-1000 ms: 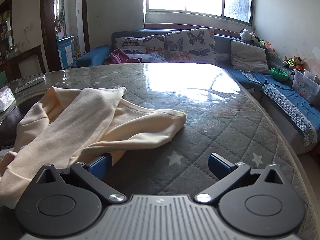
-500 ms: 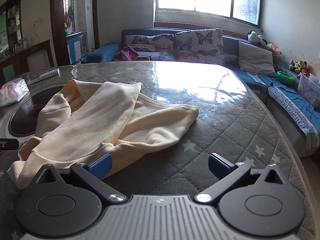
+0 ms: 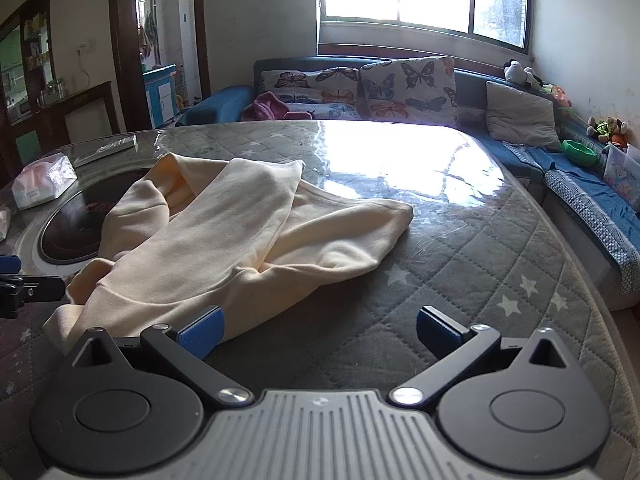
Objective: Fold clothes
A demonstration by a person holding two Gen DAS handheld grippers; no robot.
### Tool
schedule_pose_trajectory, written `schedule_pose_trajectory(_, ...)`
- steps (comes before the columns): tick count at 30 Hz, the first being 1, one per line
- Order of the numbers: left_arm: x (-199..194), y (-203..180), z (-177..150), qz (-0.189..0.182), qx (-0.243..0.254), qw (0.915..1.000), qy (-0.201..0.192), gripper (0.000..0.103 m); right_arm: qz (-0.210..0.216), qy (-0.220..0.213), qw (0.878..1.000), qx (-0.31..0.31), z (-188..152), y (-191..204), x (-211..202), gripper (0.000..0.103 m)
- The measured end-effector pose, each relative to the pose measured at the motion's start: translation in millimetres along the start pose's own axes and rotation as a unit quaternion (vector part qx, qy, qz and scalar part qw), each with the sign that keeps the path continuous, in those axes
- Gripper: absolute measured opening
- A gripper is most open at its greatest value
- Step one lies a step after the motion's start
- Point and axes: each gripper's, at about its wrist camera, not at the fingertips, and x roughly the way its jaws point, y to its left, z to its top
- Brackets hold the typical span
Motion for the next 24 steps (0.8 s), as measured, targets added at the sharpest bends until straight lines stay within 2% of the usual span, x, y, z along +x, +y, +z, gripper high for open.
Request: schedule_pose_trajectory(24,-13,-24,-11,0.0,0.014,0.9998,0.016,0.103,0.024,0.014,1.0,-0.009,-16,24,-10,0.103)
